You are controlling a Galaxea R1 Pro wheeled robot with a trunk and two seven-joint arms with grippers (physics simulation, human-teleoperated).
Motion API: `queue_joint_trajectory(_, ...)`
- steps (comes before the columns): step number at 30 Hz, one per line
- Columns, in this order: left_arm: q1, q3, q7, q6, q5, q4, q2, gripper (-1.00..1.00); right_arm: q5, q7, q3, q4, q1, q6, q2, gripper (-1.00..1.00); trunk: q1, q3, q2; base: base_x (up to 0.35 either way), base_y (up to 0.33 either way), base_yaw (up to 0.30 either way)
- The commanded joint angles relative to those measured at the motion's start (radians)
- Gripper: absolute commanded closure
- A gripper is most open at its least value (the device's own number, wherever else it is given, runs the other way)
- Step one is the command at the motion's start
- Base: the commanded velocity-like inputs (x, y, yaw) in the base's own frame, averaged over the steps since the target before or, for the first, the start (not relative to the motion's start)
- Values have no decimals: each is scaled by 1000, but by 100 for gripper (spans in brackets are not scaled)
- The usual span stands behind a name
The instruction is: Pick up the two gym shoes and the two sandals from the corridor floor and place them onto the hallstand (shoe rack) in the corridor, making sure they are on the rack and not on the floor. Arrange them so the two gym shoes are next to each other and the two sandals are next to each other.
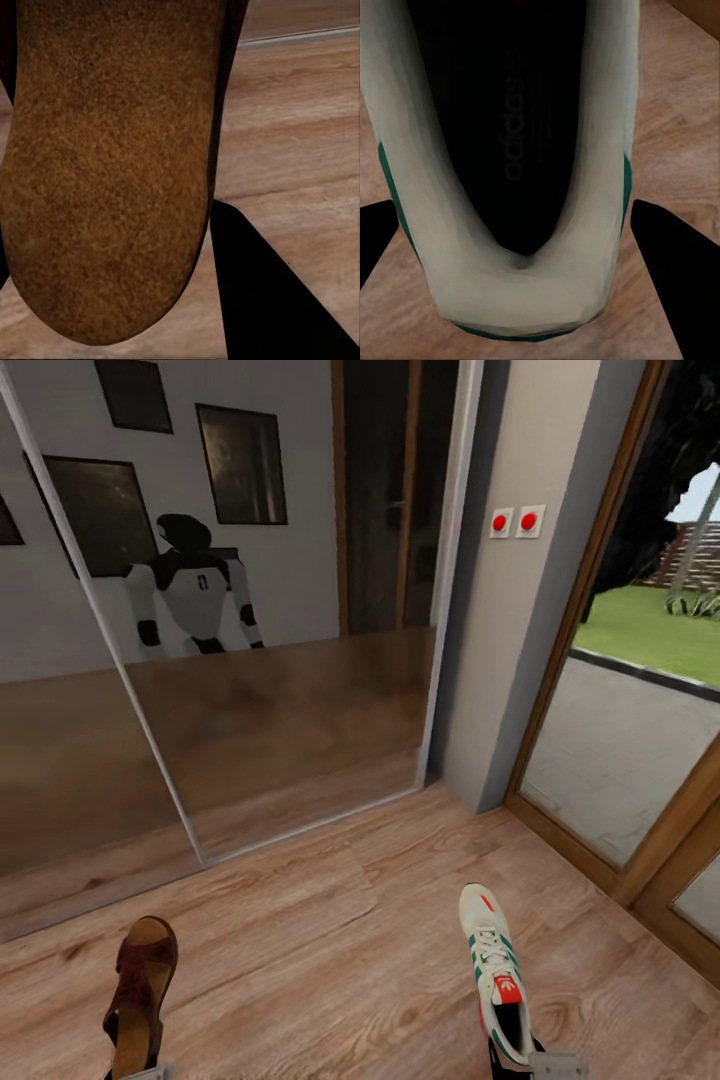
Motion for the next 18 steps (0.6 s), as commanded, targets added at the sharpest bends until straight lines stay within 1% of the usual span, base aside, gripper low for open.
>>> queue_joint_trajectory(1, -1, 2, -4, -3, 3, 1, 0, 100, 2, -6, 3, 0, 0, -2, 0, 100, 0, -1, 0, 0, 0, 279)
queue_joint_trajectory(3, -1, 2, -4, -3, 3, 0, 0, 100, 2, -6, 3, 0, 0, -3, 0, 100, 0, -1, 0, -39, 3, 279)
queue_joint_trajectory(5, -1, 2, -3, -3, 3, 0, 0, 100, 2, -6, 3, 0, 0, -2, 0, 100, 0, -1, 0, -182, 45, 279)
queue_joint_trajectory(12, -1, 2, -3, -3, 3, 1, 1, 100, 2, -6, 3, 0, 0, -2, 0, 100, 0, -1, 0, -274, 99, 279)
queue_joint_trajectory(15, -1, 2, -3, -3, 3, 1, 0, 100, 2, -6, 3, 0, 0, -2, 0, 100, 0, -1, 0, -104, 48, 279)
queue_joint_trajectory(18, -1, 2, -3, -3, 3, 0, 1, 100, 2, -6, 3, 0, 0, -3, 0, 100, 0, -1, 0, -20, 9, 279)
